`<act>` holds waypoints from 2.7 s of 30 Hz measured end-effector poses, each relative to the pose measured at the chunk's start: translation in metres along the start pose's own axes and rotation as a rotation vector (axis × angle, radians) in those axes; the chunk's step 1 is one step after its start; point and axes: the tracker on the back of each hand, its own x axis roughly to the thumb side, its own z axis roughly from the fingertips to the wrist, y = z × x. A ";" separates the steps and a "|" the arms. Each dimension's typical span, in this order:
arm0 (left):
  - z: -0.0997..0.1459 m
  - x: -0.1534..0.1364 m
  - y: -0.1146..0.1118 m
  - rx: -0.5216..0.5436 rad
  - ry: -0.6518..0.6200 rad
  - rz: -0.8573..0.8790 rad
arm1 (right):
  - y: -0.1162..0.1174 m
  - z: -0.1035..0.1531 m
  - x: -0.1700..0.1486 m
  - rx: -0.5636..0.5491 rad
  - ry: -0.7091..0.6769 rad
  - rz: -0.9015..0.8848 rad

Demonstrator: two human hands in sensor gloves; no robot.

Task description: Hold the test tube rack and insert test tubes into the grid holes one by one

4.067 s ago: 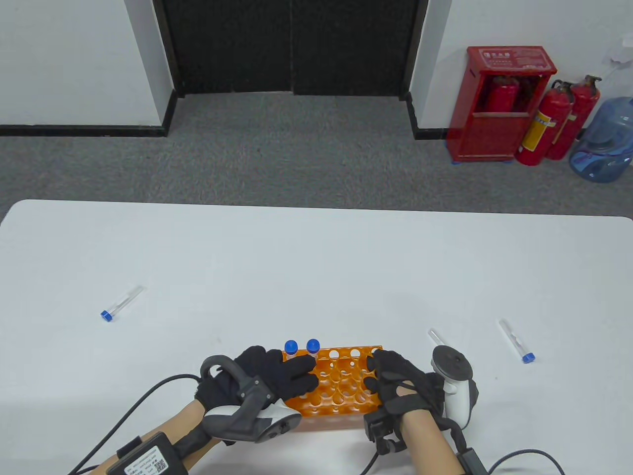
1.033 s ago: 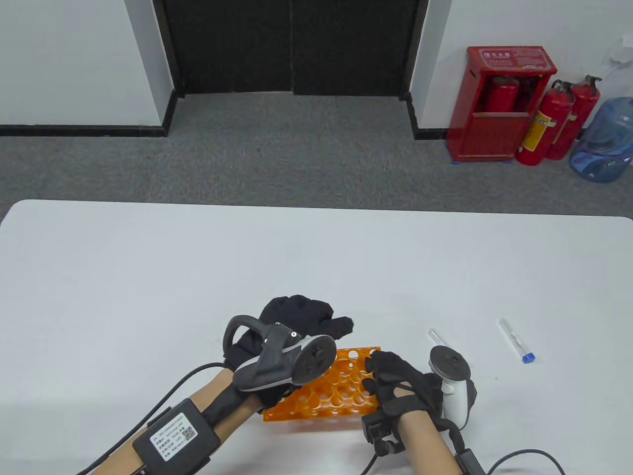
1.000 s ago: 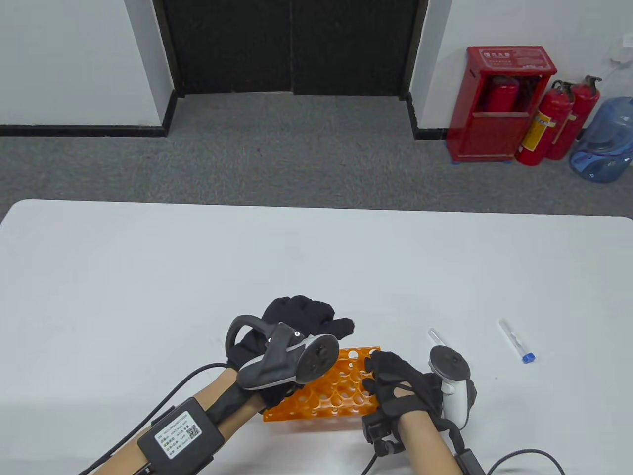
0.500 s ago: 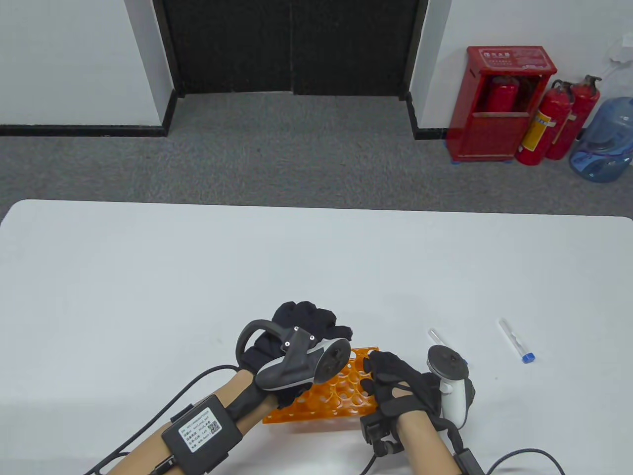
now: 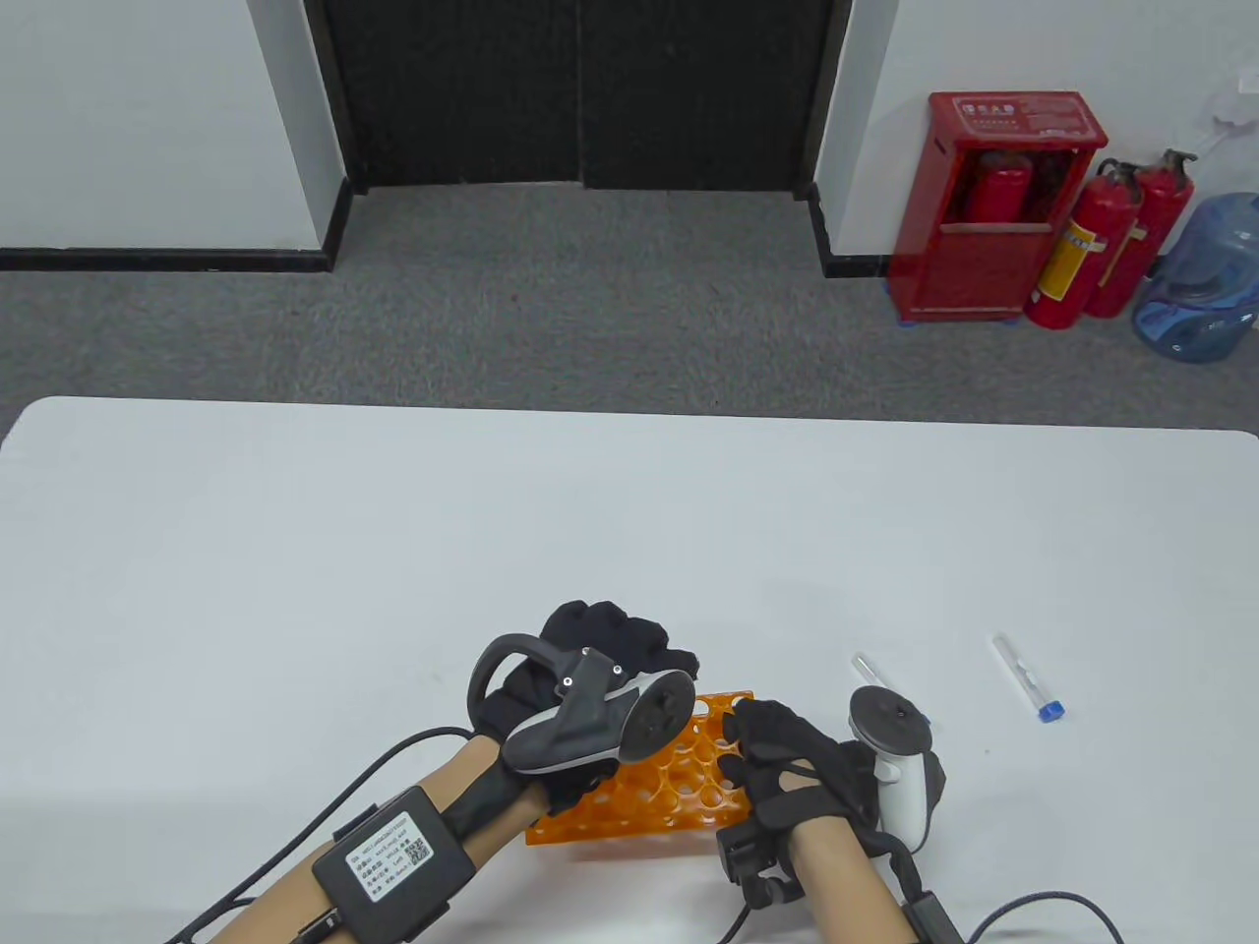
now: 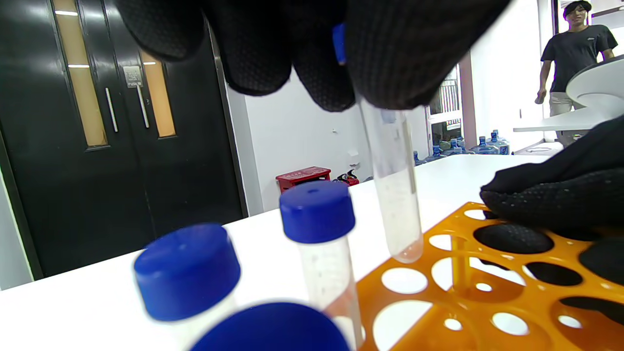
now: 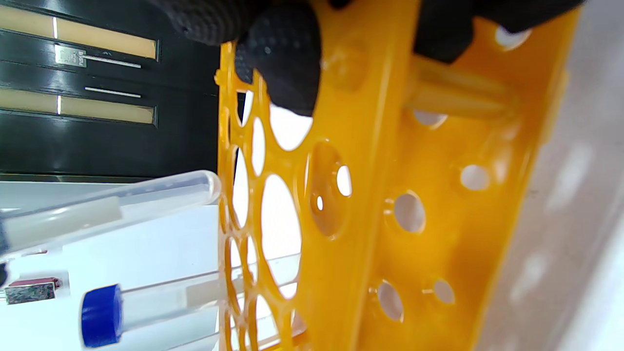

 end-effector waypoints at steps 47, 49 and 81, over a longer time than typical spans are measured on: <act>0.076 -0.140 -0.132 -0.274 0.592 1.135 | -0.011 -0.004 -0.004 -0.015 -0.004 -0.088; 0.080 -0.136 -0.142 -0.323 0.599 1.174 | -0.011 -0.005 -0.005 -0.017 0.000 -0.087; 0.081 -0.116 -0.185 -0.548 0.513 1.676 | -0.070 0.030 0.034 -0.460 -0.272 0.197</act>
